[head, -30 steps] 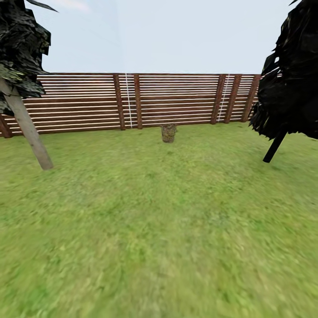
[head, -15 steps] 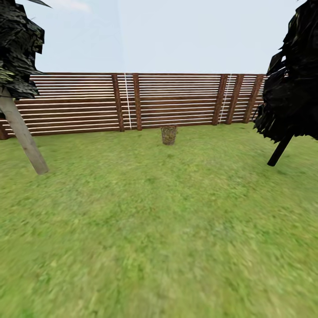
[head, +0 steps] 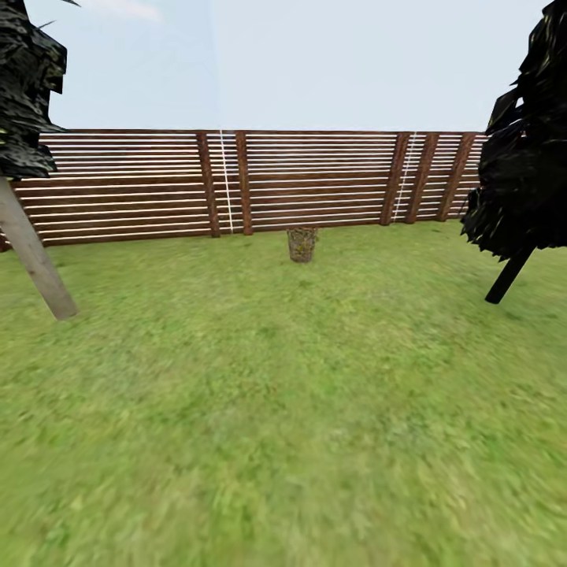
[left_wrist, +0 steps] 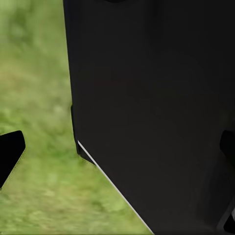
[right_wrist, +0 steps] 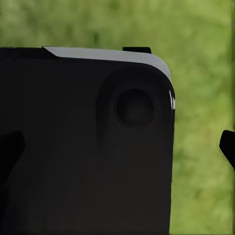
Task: Take the three Easter eggs out of the wicker basket on the lawn in the garden, then place them on the lawn next to a single tree (choose any tree) so that all three eggs are next to the same tree and none are left in the basket.
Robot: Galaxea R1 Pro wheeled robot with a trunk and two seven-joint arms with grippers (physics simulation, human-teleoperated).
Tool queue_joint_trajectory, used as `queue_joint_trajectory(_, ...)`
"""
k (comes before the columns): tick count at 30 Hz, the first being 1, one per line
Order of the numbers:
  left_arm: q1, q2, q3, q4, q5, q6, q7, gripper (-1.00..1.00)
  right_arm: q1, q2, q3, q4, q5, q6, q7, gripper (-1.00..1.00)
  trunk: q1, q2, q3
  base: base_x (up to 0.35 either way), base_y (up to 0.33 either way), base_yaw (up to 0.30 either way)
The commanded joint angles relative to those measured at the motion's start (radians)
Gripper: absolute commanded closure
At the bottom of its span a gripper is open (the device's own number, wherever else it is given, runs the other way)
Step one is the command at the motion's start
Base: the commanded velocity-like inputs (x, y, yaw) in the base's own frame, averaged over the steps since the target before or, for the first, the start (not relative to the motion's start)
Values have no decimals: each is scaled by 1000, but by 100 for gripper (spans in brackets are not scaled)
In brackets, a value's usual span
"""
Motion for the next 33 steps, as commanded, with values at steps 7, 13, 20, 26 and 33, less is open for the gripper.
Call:
queue_joint_trajectory(7, 1, 0, 1, -2, 1, 0, -1, -100, -1, -1, 5, 1, 5, -2, 0, -100, 1, 0, -1, 341, 0, 0)
queue_joint_trajectory(13, 1, 0, 1, -2, 1, 0, -1, -100, -1, -1, 6, 1, 7, -2, 0, -100, 1, 0, -1, 341, 0, 0)
queue_joint_trajectory(20, 1, 0, 1, -2, 1, 0, -1, -100, -1, -2, 5, 1, 6, -3, 0, -100, 1, 0, -1, 341, 0, 0)
queue_joint_trajectory(26, 1, 0, 1, -2, 1, 0, -1, -100, -1, -2, 6, 1, 8, -3, 0, -100, 1, 0, -1, 341, 0, 0)
queue_joint_trajectory(33, 1, 0, 1, -2, 1, 0, -1, -100, -1, -2, 6, 0, 8, -3, 0, -100, 1, 0, -1, 341, 0, -30)
